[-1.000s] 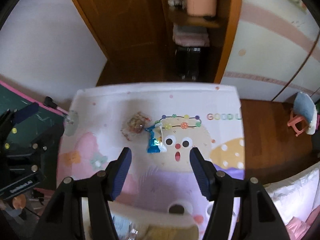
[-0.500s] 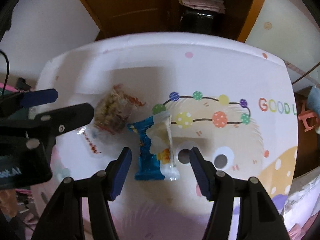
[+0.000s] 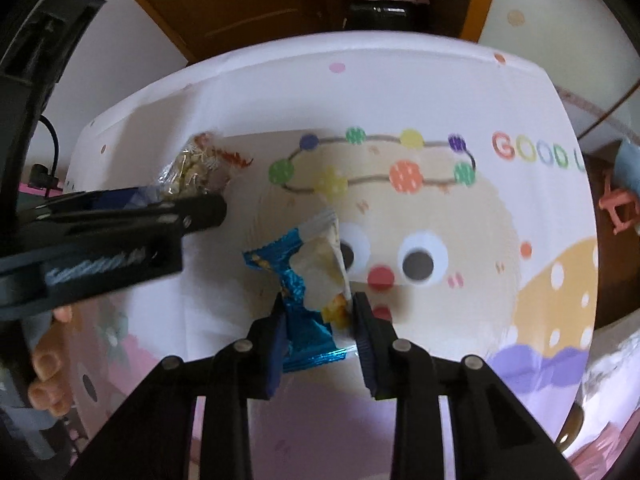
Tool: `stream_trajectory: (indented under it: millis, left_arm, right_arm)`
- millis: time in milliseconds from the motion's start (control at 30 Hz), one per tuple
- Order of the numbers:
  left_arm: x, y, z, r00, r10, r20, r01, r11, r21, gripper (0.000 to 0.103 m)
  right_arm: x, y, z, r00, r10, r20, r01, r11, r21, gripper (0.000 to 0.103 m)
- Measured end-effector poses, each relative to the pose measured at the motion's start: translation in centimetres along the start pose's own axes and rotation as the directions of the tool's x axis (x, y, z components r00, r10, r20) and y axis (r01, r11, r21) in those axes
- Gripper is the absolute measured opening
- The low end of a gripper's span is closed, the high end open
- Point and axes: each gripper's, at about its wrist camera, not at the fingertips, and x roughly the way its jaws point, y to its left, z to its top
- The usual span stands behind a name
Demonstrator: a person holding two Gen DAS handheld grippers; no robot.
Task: Organize snacks
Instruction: 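Grasp the clear nut-cluster bag with the left tool while the right tool grasps the blue candy, then carry the nut bag into the tray with the left tool while the right tool drops the blue candy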
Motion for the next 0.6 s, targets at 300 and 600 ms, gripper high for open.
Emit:
stream_trajectory:
  millis: [300, 600]
  left_arm:
    - [-1.4, -1.1, -1.8, 0.995, 0.092, 0.032, -0.092, 0.996, -0.001, 0.041]
    - [-11.2, -4.2, -7.4, 0.975, 0.162, 0.153, -0.176, 0.981, 0.077, 0.041]
  right_arm:
    - [-4.0, -0.3, -3.6, 0.997, 0.059, 0.045, -0.059, 0.998, 0.017, 0.03]
    - [-12.0, -0.1, -8.7, 0.973, 0.158, 0.169, -0.161, 0.987, 0.001, 0.03]
